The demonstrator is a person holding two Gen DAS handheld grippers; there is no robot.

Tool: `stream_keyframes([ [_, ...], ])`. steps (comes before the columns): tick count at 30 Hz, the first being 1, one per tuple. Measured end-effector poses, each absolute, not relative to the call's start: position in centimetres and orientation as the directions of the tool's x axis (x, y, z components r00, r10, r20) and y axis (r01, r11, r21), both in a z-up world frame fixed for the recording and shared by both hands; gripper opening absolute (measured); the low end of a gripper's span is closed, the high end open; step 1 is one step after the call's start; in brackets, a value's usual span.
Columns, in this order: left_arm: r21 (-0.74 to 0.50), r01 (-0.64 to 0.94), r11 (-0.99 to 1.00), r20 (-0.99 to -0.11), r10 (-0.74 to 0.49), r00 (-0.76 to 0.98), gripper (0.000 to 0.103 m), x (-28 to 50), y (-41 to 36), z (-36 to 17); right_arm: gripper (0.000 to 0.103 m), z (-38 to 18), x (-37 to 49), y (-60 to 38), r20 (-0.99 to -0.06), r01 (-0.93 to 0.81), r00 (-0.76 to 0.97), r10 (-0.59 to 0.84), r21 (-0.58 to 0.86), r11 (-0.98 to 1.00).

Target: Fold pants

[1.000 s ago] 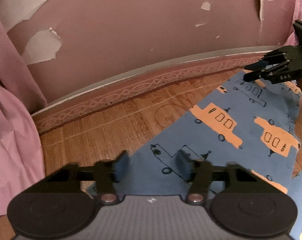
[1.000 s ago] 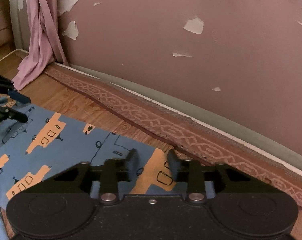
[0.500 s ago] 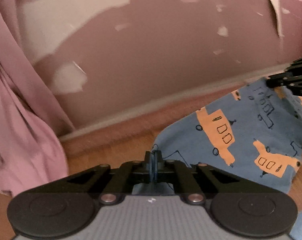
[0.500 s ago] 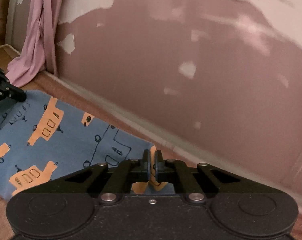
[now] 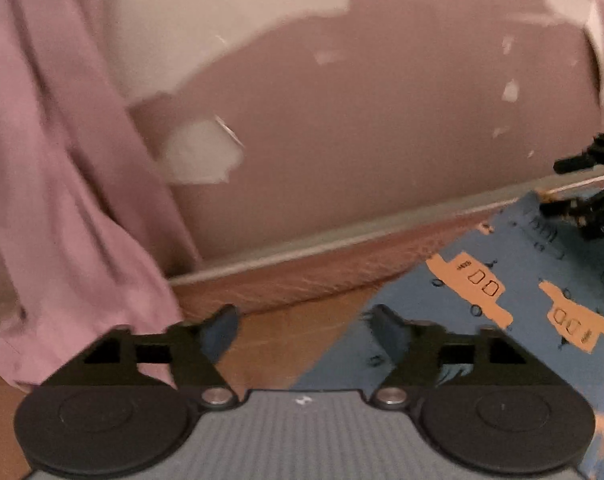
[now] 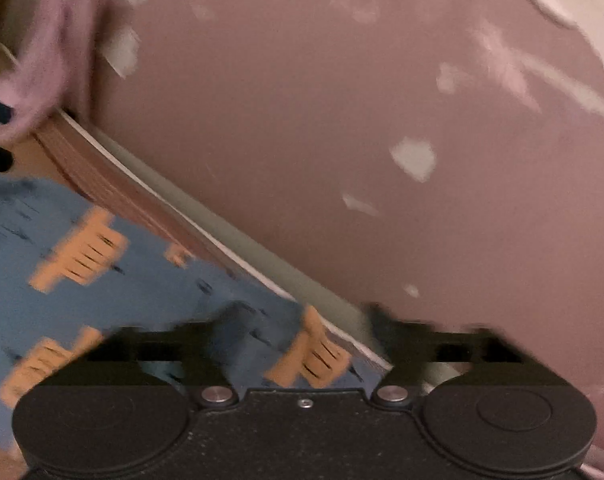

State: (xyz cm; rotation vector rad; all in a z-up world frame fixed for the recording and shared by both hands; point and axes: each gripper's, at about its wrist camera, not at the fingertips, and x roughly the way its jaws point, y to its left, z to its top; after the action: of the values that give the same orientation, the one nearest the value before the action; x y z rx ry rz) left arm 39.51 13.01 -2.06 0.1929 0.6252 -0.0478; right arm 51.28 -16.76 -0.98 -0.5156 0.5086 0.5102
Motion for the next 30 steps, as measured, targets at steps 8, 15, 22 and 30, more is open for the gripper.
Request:
stream_keyframes([
  [8, 0.044, 0.172, 0.984, -0.704, -0.092, 0.705, 0.098, 38.6, 20.2, -2.2, 0.102, 0.8, 52.4, -13.1, -0.64, -0.812, 0.523, 0.564, -0.173, 0.557],
  [15, -0.001, 0.208, 0.978, -0.784, -0.13, 0.607, 0.066, 39.6, 21.0, -3.2, 0.091, -0.3, 54.9, -11.9, -0.732, -0.809, 0.486, 0.478, -0.17, 0.562],
  [22, 0.065, 0.257, 0.964, -0.809, -0.1, 0.58, 0.021, 39.1, 19.3, -3.4, 0.08, -0.8, 56.2, -13.8, -0.762, -0.774, 0.475, 0.441, -0.123, 0.621],
  [30, 0.184, 0.195, 0.963, -0.772, 0.019, 0.636, 0.001, 38.3, 17.3, -3.0, 0.078, -1.6, 57.0, -13.0, -0.785, -0.771, 0.45, 0.426, -0.101, 0.629],
])
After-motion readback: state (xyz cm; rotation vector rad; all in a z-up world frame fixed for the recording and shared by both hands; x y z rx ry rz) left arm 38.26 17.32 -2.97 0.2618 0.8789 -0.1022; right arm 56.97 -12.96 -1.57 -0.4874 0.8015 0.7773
